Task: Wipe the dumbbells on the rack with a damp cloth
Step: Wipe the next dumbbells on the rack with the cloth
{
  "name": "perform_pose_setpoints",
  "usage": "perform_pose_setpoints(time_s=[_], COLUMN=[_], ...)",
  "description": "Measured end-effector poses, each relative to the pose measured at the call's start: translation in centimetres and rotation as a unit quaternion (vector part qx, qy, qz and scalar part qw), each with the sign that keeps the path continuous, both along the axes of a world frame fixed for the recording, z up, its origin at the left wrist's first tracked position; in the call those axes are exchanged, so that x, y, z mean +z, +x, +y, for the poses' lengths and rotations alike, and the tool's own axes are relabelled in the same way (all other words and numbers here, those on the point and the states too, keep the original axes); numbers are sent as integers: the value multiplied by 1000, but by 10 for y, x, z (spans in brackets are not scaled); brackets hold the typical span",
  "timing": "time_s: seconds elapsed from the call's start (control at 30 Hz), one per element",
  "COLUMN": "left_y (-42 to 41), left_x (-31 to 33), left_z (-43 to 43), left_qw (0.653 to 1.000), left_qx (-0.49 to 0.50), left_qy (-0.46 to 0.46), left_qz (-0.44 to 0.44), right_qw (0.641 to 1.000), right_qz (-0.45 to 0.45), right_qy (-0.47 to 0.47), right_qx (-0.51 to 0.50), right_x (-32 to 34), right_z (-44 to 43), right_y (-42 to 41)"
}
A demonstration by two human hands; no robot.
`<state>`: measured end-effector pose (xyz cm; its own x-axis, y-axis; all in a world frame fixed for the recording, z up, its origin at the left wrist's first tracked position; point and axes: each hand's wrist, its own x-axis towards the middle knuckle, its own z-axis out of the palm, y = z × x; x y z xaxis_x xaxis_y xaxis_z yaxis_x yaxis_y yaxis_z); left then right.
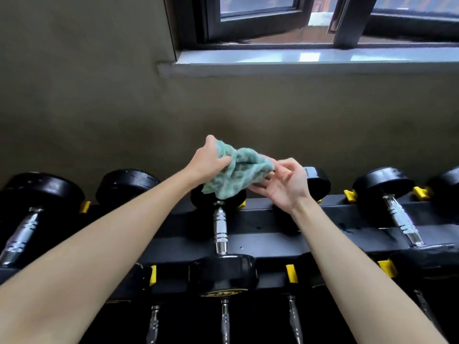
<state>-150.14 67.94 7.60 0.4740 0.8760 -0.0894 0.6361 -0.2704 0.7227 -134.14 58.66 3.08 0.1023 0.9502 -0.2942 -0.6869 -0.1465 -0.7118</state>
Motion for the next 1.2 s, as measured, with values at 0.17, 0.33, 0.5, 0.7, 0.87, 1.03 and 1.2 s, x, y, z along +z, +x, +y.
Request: perform_pose_setpoints(time_s=[0.17,0.33,0.5,0.7,0.87,1.03,1.2], left_y=[-3,-18,-25,-39,-52,-61,-60], left_x=[-11,-57,-75,-76,-85,-96,-125], left_z=[22,36,37,27,4,-15,-22], left_qw=[993,990,979,989,984,986,992], left_qx=[54,102,87,91,81,68,36], left_qy=[78,80,-5,66,131,127,41], left_qz=[-67,56,186,100,83,84,110], right_qw=[937,799,768,722,674,631,728], right_qz=[-339,-600,-639,-688,-719,-746,-683], right_qy=[-41,12,-30,79,153,196,48], right_qx=[-75,-40,31,5,-69,-84,-25], right_x=[-9,-37,-47,-55,-64,-81,-111], right_z=[45,65,72,66,52,19,0], right_y=[-6,-31,-32,-47,-60,-70,-59])
